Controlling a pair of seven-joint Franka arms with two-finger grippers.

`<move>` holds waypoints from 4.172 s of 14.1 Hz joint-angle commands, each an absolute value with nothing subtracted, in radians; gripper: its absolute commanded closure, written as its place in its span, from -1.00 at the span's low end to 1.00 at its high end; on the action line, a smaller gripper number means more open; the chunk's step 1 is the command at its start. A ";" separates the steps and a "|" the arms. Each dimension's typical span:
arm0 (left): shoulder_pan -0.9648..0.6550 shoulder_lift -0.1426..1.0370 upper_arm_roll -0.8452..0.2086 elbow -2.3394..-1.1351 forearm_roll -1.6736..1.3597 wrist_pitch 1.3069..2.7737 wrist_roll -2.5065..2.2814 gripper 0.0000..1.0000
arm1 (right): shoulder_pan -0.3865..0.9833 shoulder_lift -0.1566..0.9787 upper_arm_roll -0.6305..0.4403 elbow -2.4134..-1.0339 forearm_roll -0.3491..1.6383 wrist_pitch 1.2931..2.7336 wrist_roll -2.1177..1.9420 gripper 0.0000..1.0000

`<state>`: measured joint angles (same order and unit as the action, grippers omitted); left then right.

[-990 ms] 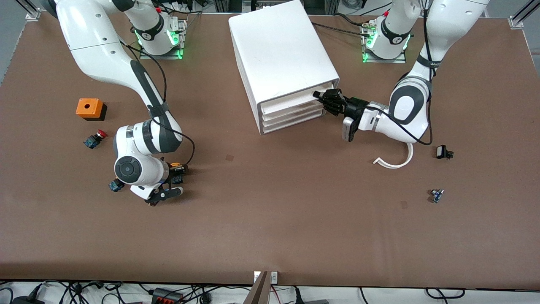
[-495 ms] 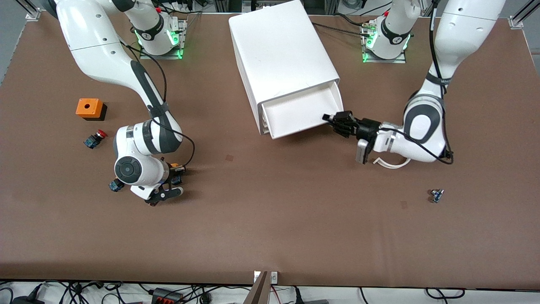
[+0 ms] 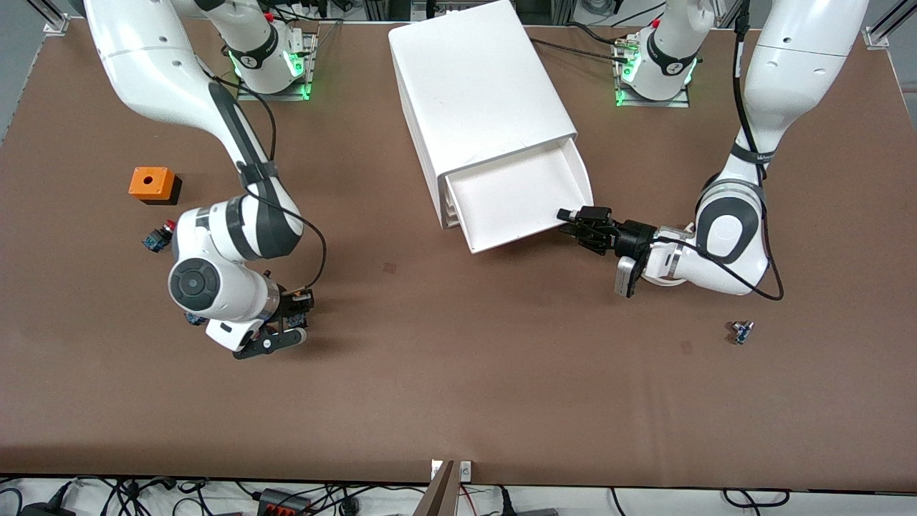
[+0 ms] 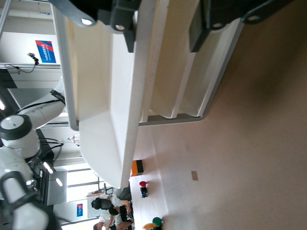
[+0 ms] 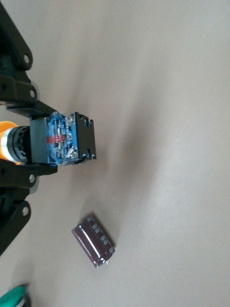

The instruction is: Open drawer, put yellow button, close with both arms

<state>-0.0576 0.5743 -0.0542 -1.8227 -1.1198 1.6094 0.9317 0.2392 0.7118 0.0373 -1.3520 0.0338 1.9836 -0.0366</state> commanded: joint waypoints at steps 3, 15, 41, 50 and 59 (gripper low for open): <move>-0.057 0.459 -0.046 -1.740 -0.918 1.612 0.570 -1.00 | 0.273 0.701 0.054 -1.100 0.081 1.745 -0.044 1.00; -0.135 0.439 -0.058 -1.379 -0.031 1.508 -0.046 -1.00 | 0.547 0.575 0.084 -1.002 0.091 1.701 0.202 1.00; -0.072 0.497 -0.057 -1.505 -0.038 1.594 -0.055 -1.00 | 0.833 0.781 0.080 -1.003 0.087 1.896 0.459 1.00; -0.078 0.492 -0.064 -1.503 -0.038 1.601 -0.066 -1.00 | 0.827 0.772 0.075 -0.959 0.075 1.890 0.532 -1.00; -0.098 0.332 -0.213 -1.728 -0.041 1.930 -0.466 -1.00 | 0.594 0.718 0.061 -0.891 0.063 1.819 0.614 -1.00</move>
